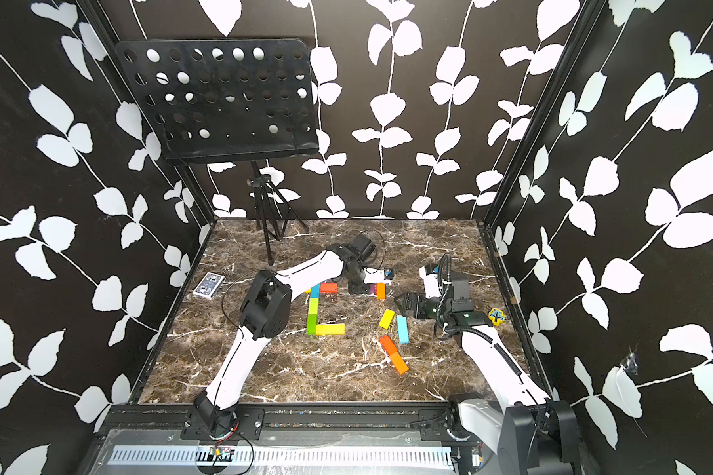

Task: Assemble the letter t with building blocks
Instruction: Assemble the building block at the center of the board.

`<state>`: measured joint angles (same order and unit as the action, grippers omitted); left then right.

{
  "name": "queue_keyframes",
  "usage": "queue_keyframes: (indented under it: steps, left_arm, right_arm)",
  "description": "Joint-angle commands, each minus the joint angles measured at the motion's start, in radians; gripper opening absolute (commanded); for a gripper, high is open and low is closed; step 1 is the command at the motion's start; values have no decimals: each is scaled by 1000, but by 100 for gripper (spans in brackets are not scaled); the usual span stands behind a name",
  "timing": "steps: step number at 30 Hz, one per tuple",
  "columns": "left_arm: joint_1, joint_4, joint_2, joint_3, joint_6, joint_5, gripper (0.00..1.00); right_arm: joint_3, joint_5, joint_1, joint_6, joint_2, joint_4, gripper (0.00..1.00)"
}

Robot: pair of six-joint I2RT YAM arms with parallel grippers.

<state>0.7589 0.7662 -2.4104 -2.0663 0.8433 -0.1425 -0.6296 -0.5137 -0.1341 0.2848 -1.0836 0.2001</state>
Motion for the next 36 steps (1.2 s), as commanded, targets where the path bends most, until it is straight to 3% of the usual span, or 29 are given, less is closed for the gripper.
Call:
queue_keyframes:
  steps: [1,17,26,36]
  left_arm:
    - [-4,22,-15,-21,18,-12,31]
    - [-4,11,-24,-25,20,3,34]
    - [-1,24,-18,-23,13,-17,56]
    - [-1,3,24,-20,1,-39,63]
  right_arm:
    - [13,-19,8,-6,-2,-24,99]
    - [17,-31,12,-3,-14,-31,99]
    - [18,-36,15,-1,-15,-32,99]
    - [18,-40,16,-1,-9,-33,99]
